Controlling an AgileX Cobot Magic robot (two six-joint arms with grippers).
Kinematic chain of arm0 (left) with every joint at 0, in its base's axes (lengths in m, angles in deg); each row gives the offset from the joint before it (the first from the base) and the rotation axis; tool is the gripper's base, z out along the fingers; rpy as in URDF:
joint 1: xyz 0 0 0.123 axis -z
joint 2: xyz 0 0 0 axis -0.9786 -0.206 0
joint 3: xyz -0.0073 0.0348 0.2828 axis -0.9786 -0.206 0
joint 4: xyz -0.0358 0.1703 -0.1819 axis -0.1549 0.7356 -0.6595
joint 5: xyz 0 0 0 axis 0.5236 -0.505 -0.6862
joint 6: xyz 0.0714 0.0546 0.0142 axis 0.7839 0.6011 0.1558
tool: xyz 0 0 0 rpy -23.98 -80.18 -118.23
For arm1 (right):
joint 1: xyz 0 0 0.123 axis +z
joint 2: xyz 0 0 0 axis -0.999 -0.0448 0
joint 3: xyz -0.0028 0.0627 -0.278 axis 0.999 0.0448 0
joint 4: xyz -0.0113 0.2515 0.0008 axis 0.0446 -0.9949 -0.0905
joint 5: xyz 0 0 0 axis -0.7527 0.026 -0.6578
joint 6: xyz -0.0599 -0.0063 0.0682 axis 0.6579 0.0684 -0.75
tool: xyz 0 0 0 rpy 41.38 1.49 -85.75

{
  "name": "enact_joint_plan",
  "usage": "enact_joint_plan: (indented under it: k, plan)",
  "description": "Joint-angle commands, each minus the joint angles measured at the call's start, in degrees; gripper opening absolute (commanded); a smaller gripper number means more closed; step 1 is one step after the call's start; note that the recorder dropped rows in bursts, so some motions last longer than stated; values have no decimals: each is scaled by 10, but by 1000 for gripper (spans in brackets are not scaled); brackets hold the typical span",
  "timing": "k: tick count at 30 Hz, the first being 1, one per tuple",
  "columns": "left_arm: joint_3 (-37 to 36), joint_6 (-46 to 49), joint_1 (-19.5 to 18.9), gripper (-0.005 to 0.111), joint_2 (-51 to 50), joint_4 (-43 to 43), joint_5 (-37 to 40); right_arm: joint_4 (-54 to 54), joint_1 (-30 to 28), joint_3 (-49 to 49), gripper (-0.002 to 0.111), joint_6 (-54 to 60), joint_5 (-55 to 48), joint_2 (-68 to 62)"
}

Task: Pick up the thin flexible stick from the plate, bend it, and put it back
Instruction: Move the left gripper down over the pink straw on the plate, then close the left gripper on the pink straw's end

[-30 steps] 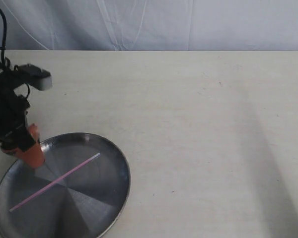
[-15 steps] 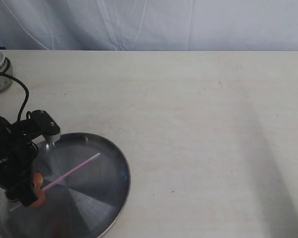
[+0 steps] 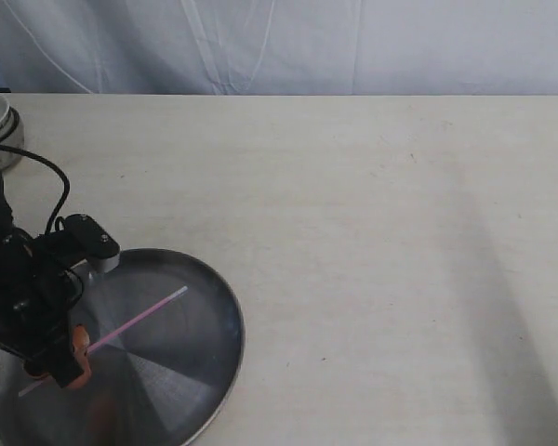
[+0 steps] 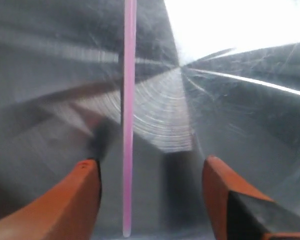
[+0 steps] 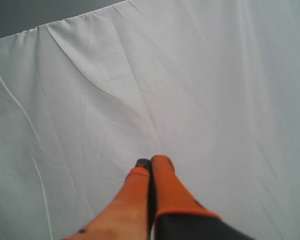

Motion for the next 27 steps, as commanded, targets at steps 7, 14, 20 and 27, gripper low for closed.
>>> enact_joint_plan:
  k: [7, 14, 20, 27]
  plan:
    - [-3, -24, 2, 57, -17, 43, -7, 2, -2, 3, -1, -3, -3, 3]
    - [-4, -41, 2, 57, -17, 61, -8, 2, -2, 3, -1, -3, -3, 3]
    - [-11, -41, 2, 57, -17, 58, -20, 2, -2, 3, -1, -3, -3, 3]
    - [-13, -41, 2, 57, -17, 58, -24, 3, -2, 3, -1, -2, -3, 3]
